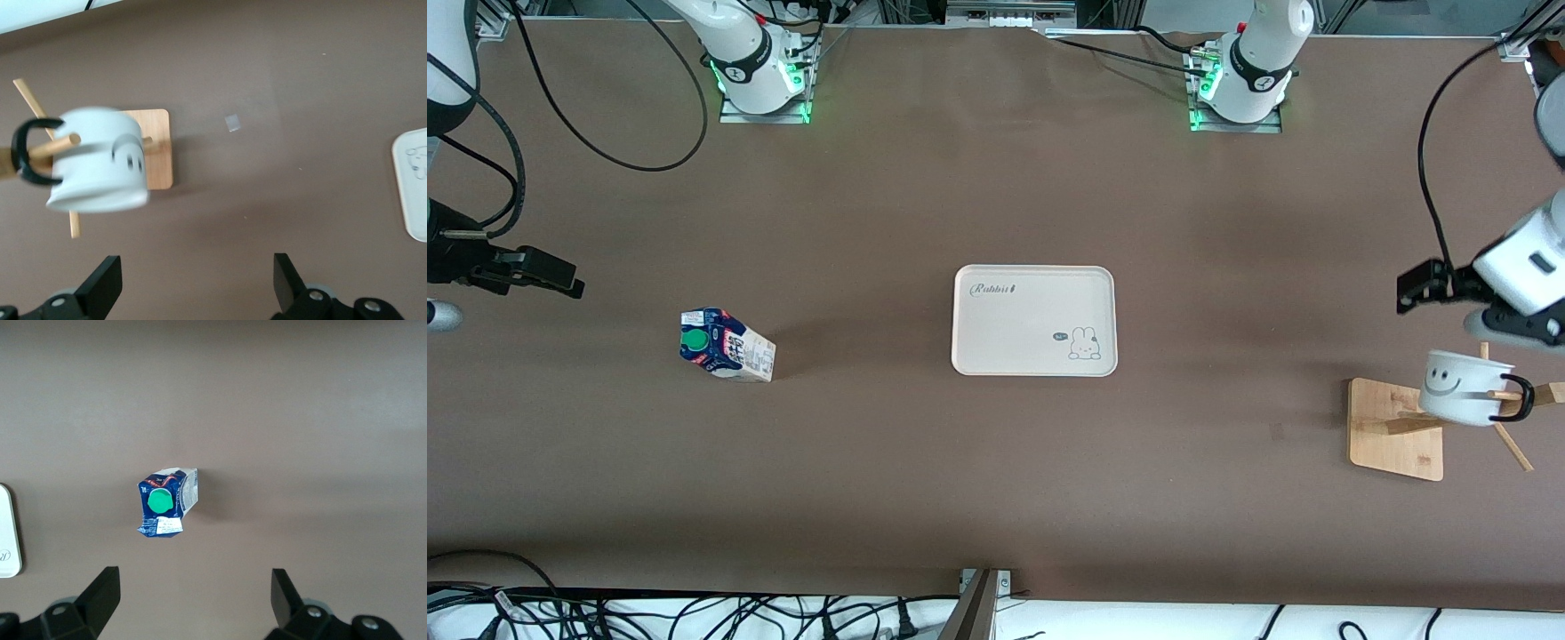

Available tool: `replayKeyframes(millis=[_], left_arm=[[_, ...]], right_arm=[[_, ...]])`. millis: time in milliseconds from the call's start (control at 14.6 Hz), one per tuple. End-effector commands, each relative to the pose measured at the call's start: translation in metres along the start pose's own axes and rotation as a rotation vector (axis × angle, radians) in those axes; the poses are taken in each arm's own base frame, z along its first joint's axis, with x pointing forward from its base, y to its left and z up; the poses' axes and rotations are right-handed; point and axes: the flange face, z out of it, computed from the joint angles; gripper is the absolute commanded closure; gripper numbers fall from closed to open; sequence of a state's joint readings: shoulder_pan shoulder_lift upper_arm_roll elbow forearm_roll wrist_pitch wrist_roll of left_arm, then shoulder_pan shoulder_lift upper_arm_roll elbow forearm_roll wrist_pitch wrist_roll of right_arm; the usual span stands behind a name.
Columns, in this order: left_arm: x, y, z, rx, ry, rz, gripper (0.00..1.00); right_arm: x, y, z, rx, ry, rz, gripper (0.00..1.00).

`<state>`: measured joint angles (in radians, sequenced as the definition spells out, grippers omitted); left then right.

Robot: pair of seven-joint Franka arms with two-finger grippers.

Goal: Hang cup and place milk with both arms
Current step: 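Open the left gripper and raise it away from the mug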

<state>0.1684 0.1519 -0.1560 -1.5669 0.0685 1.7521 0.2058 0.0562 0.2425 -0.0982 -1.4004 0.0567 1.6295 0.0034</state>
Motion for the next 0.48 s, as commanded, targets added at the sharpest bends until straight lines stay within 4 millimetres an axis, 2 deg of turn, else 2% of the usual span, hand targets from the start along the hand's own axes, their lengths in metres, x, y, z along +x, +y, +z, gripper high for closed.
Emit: replayKeyframes(millis=[0, 206, 411], left_arm=[[-0.047, 0.022, -0.027, -0.024, -0.019, -0.069, 0.0], [-0.074, 0.038, -0.025, -0.03, -0.04, -0.123, 0.0], [-0.073, 0.042, -0.026, -0.048, -0.05, -0.139, 0.0]], right_arm=[[-0.007, -0.008, -0.002, 0.022, 0.007, 0.005, 0.0], [-0.008, -0.032, -0.005, 0.009, 0.009, -0.038, 0.0], [-0.006, -0.037, -0.003, 0.004, 0.009, -0.049, 0.0]])
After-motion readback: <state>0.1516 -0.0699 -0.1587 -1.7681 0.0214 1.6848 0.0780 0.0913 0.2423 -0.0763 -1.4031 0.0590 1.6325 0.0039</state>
